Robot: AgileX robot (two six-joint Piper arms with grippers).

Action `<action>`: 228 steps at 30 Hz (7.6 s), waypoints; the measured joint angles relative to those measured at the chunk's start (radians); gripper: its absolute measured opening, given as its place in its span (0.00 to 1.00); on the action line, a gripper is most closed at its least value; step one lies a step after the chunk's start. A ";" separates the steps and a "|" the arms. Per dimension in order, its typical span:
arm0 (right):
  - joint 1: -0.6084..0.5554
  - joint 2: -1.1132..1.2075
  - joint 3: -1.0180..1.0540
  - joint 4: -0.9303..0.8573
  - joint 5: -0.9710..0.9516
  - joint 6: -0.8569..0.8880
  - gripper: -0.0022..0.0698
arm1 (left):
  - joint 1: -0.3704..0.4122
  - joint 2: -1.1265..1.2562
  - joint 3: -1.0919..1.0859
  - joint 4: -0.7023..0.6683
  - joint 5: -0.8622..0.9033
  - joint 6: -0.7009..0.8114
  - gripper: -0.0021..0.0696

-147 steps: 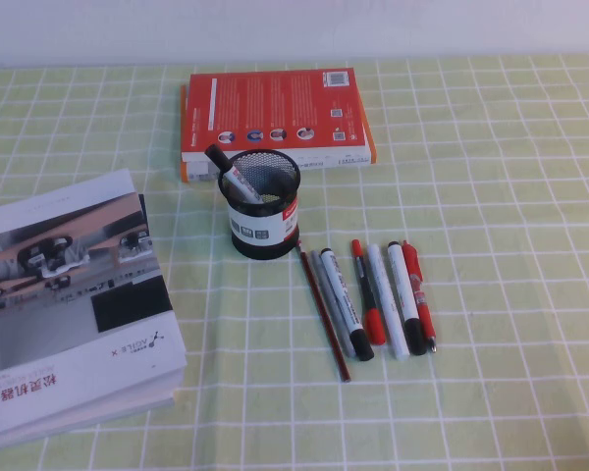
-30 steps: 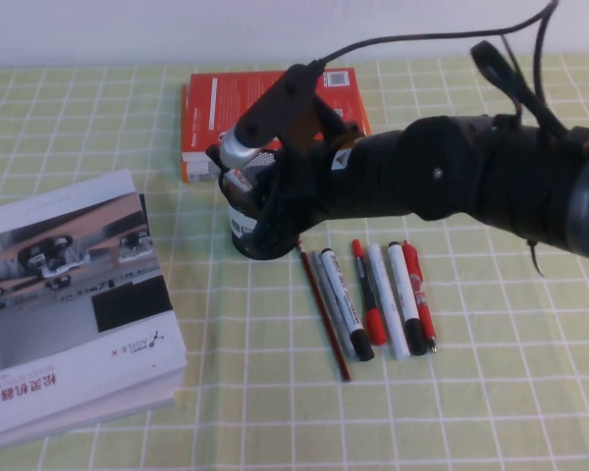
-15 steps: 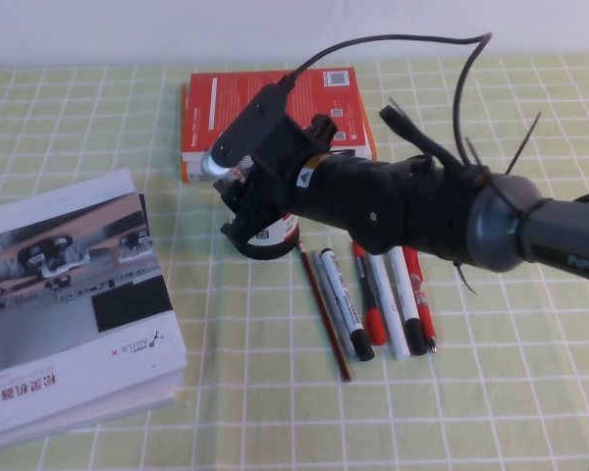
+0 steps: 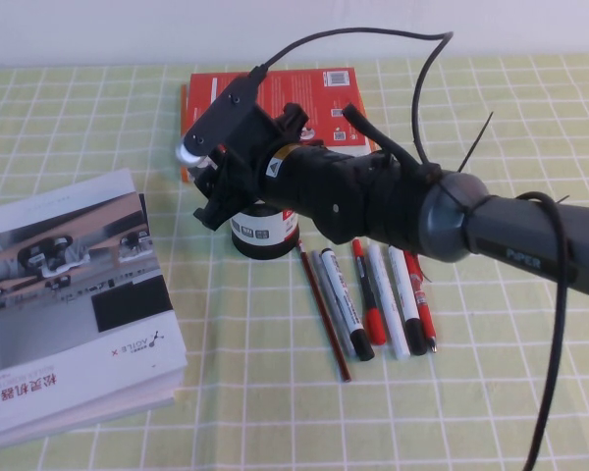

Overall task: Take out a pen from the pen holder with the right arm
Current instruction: 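Take a marker out of the pen holder and lay it on the table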

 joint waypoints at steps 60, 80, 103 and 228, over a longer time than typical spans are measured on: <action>-0.010 0.075 -0.094 -0.003 0.047 0.000 0.19 | 0.000 0.000 0.000 0.000 0.000 0.000 0.02; -0.012 -0.258 -0.094 -0.057 0.145 0.021 0.19 | 0.000 0.000 0.000 0.000 0.000 0.000 0.02; -0.118 -0.350 -0.094 -0.507 1.037 1.076 0.19 | 0.000 0.000 0.000 0.000 0.000 0.000 0.02; -0.702 -1.990 1.673 -0.455 0.138 0.960 0.01 | 0.000 0.000 0.000 0.000 0.000 0.000 0.02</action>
